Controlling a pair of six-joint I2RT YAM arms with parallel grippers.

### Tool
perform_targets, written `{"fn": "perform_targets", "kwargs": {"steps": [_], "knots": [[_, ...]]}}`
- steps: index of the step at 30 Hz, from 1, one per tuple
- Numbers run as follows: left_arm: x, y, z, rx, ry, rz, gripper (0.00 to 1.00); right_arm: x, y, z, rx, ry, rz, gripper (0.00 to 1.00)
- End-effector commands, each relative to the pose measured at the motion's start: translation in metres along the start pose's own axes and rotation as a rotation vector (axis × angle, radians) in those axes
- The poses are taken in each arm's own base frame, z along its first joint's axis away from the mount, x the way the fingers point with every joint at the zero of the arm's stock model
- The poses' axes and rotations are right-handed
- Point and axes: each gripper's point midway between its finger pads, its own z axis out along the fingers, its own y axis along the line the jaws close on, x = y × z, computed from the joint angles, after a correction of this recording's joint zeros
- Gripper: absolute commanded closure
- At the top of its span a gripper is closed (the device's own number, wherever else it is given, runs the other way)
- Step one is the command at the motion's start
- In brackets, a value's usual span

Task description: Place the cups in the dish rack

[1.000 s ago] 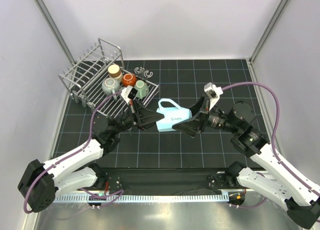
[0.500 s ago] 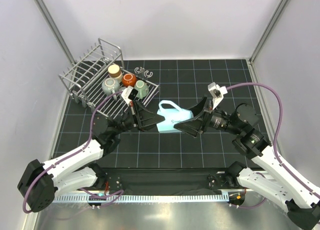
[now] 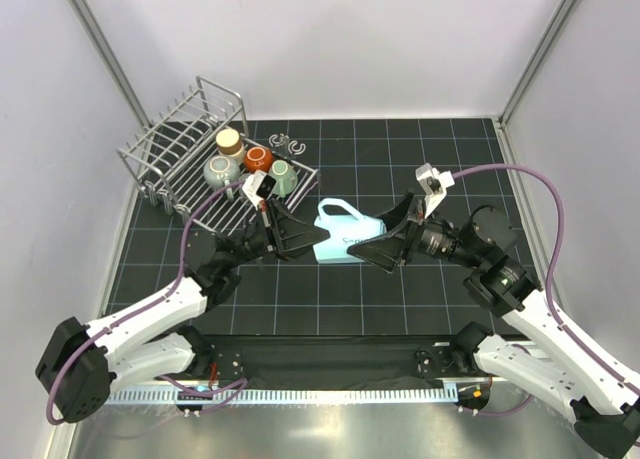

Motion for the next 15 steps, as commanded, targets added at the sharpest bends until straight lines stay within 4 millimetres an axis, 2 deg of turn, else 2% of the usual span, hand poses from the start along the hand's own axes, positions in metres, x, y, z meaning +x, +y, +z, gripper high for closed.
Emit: {"fn": "perform_targets", "kwargs": {"steps": [1,2,3,5,6,7,8,9,10,15], "knots": [[-0.013,-0.003,0.012,0.002,-0.037,0.046,1.00,-0.015,0.036,-0.002,-0.145,-0.028,-0.063,0.96],[-0.014,-0.002,0.013,-0.001,-0.035,0.047,0.98,-0.015,0.036,-0.002,-0.144,-0.029,-0.060,0.96],[-0.013,0.000,0.015,-0.021,-0.024,0.058,0.89,-0.016,0.035,-0.001,-0.137,-0.033,-0.056,0.96],[-0.011,0.002,0.016,-0.045,-0.013,0.084,0.81,-0.017,0.036,-0.001,-0.143,-0.040,-0.041,0.96],[-0.013,0.017,0.015,-0.126,-0.019,0.095,0.66,-0.022,0.037,0.000,-0.146,-0.063,-0.045,0.96],[-0.015,0.022,0.013,-0.157,-0.031,0.107,0.56,-0.024,0.038,-0.001,-0.145,-0.075,-0.035,0.96],[-0.015,0.017,0.011,-0.169,-0.041,0.141,0.47,-0.025,0.038,-0.001,-0.143,-0.082,-0.016,0.96],[-0.016,0.028,0.006,-0.243,-0.050,0.133,0.40,-0.027,0.039,-0.001,-0.142,-0.091,-0.012,0.96],[-0.020,0.030,0.004,-0.268,-0.069,0.182,0.31,-0.031,0.040,-0.001,-0.144,-0.107,-0.011,0.96],[-0.020,0.034,-0.009,-0.352,-0.085,0.230,0.21,-0.042,0.039,0.003,-0.127,-0.135,0.010,0.96]]}}
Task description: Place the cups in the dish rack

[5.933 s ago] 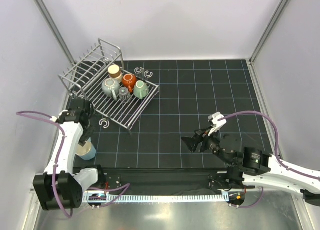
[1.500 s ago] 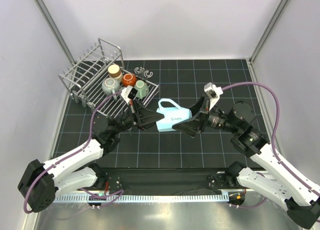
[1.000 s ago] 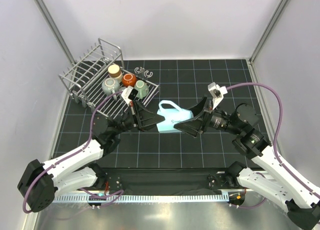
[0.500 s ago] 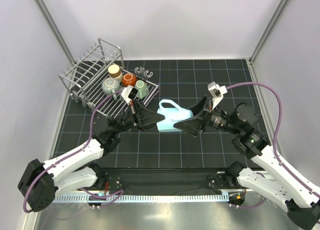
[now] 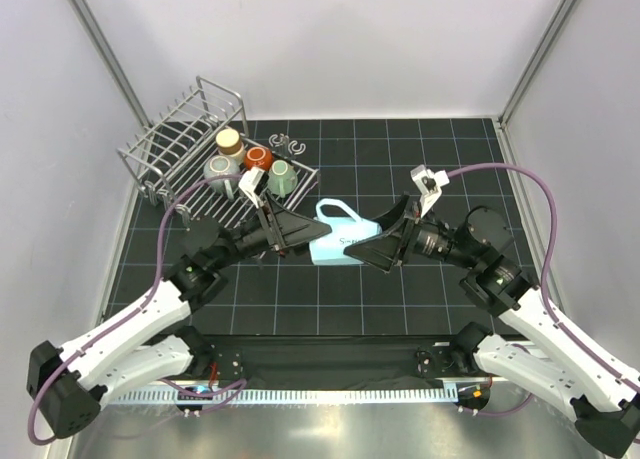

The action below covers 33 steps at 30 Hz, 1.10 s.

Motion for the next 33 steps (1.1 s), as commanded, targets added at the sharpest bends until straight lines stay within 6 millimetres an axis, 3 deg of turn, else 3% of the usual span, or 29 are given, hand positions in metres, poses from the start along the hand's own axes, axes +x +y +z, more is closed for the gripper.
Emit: {"fn": "perform_targets", "kwargs": {"steps": [1,2,6,7,9,12,18,23,24,25,27,28,33], "knots": [[-0.006,0.018,-0.009,-0.136,-0.043,0.084,0.16,-0.039,0.037,0.002,-0.103,-0.109,-0.054,0.96],[-0.008,0.031,-0.014,-0.190,-0.065,0.097,0.15,-0.044,0.037,0.003,-0.091,-0.113,-0.059,0.96],[-0.011,0.038,-0.032,-0.275,-0.102,0.162,0.09,-0.044,0.023,0.012,-0.035,-0.092,-0.035,0.96],[-0.013,0.032,-0.038,-0.275,-0.123,0.190,0.07,-0.043,0.017,0.017,-0.010,-0.072,-0.028,0.96],[-0.017,0.045,-0.053,-0.373,-0.154,0.226,0.05,-0.043,0.011,0.021,0.017,-0.063,-0.018,0.96],[-0.025,0.047,-0.074,-0.443,-0.219,0.282,0.04,-0.047,0.004,0.030,0.033,-0.054,-0.015,0.96],[-0.034,0.041,-0.089,-0.486,-0.271,0.329,0.02,-0.052,0.000,0.046,0.019,-0.051,0.015,0.96],[-0.055,0.028,-0.123,-0.564,-0.415,0.416,0.04,-0.060,-0.013,0.060,0.055,-0.064,0.013,0.96],[-0.057,0.026,-0.127,-0.579,-0.424,0.430,0.04,-0.057,-0.025,0.066,0.086,-0.053,0.022,0.96],[-0.059,0.020,-0.133,-0.594,-0.429,0.461,0.05,-0.063,-0.023,0.070,0.094,-0.061,0.010,0.96],[-0.065,0.019,-0.142,-0.637,-0.453,0.484,0.06,-0.057,-0.047,0.083,0.179,-0.037,0.008,0.96],[-0.066,0.016,-0.148,-0.661,-0.454,0.500,0.07,-0.063,-0.043,0.091,0.182,-0.038,-0.002,0.96],[-0.074,0.005,-0.167,-0.672,-0.536,0.543,0.05,-0.057,-0.081,0.126,0.350,-0.005,-0.021,0.96]]}}
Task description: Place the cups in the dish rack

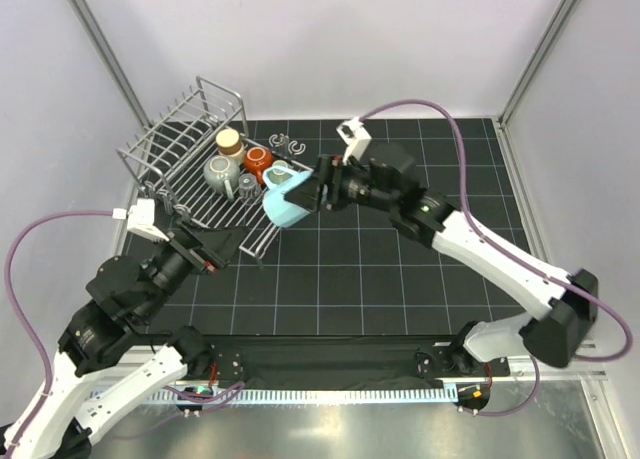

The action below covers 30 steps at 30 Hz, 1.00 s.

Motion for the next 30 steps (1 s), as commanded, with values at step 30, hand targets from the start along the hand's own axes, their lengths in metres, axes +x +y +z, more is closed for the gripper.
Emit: {"fn": "perform_targets", "kwargs": {"steps": [30], "knots": [[-0.049,0.029,-0.091,-0.038,-0.209,0.161,0.00,0.040,-0.053,0.205,0.338,0.169,-0.429,0.96]]}}
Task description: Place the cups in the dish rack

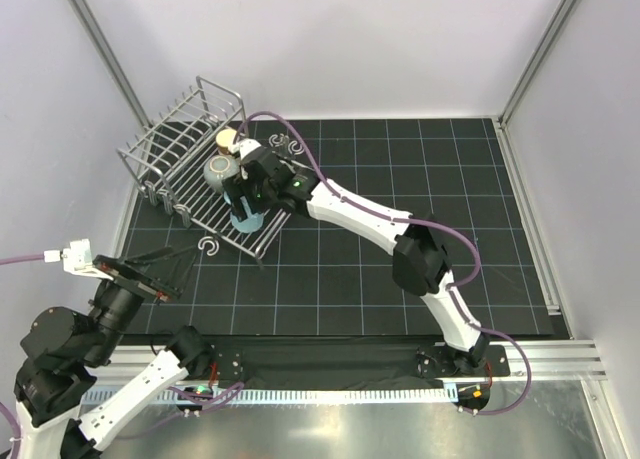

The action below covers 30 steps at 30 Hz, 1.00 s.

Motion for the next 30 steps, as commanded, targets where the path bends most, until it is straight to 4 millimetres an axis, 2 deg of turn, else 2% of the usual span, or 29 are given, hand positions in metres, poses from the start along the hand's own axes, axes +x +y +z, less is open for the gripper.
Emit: {"fn": "perform_targets", "kwargs": {"steps": [1,5,9,15,25,30], "knots": [[-0.006,0.007,-0.010,-0.014,-0.018,0.037,0.00,-0.054,0.018,-0.023,0.004,-0.165,-0.023,0.96],[-0.009,0.007,-0.014,-0.016,-0.014,0.074,0.00,-0.037,0.025,-0.013,0.007,-0.136,-0.039,0.96],[-0.007,0.004,-0.014,-0.008,0.023,0.098,0.00,-0.025,0.023,-0.005,0.012,-0.106,-0.059,0.96],[0.000,-0.005,-0.011,0.025,0.071,0.111,0.00,-0.017,0.018,0.001,0.024,-0.075,-0.104,0.96],[0.006,-0.003,-0.009,0.019,0.085,0.100,0.00,-0.004,0.011,0.003,0.047,-0.038,-0.137,0.96],[0.008,-0.003,-0.007,0.017,0.095,0.092,0.00,0.000,0.012,0.004,0.043,-0.024,-0.133,0.87]]}}
